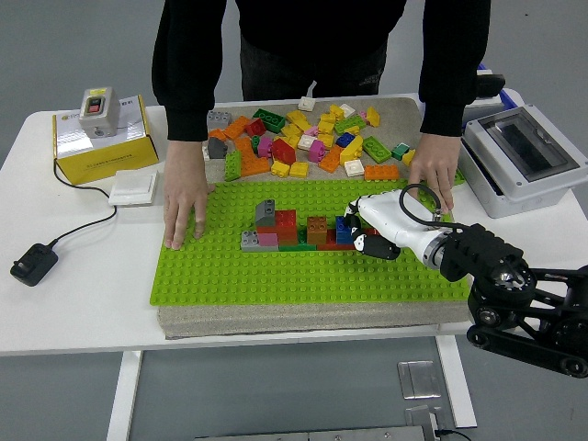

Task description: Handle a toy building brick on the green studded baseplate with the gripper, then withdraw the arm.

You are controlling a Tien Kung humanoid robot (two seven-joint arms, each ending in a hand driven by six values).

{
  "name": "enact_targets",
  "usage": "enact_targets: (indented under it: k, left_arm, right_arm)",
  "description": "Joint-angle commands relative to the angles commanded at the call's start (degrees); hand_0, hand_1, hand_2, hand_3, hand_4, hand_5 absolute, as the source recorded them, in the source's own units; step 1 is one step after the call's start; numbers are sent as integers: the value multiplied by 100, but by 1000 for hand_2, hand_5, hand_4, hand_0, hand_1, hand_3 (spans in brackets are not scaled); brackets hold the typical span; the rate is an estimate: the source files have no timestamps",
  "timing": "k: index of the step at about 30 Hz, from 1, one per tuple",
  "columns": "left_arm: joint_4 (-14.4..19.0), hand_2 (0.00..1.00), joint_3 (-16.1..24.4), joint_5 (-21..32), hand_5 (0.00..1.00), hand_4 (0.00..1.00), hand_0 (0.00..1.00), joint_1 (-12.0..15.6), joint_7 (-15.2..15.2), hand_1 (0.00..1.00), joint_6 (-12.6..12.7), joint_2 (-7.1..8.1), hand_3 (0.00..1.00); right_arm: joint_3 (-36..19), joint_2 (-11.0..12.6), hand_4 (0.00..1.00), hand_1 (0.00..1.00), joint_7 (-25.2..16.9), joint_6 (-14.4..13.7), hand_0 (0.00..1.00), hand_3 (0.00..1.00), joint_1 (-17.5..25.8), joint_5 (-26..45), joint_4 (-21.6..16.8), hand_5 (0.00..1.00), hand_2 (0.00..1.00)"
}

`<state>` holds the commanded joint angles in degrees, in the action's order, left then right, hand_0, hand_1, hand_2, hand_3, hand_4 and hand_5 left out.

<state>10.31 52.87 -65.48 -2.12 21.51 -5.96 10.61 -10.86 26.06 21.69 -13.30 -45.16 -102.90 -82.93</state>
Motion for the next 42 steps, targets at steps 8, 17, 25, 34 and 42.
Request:
enact_targets:
  k: [8,17,25,34,42]
  left_arm:
    - [0,580,-9,14,696,99,666,-9,-3,640,0,6,644]
    - [0,580,-4,12,694,98,666,-11,-9,641,2,7,644]
    - [0,579,-24,35,694,98,666,-20,-19,641,6,7,644]
    - [0,579,-19,22,691,97,666,-5,-26,641,4,1,644]
    - [0,579,-44,41,690,97,665,9,-42,643,8,-3,644]
  right_arm:
    - [27,-27,2,159,19,30,21,652,-18,9,62,479,699]
    - [26,-20,2,159,2,29,17,652,-1,56,91,477,698]
    - [58,-23,2,158,0,32,17,655,3,76,94,474,698]
    - [77,-21,2,157,-32,24,17,655,12,143,96,473,697]
    - [-3,9,2,156,-76,-35,16,658,16,140,76,468,698]
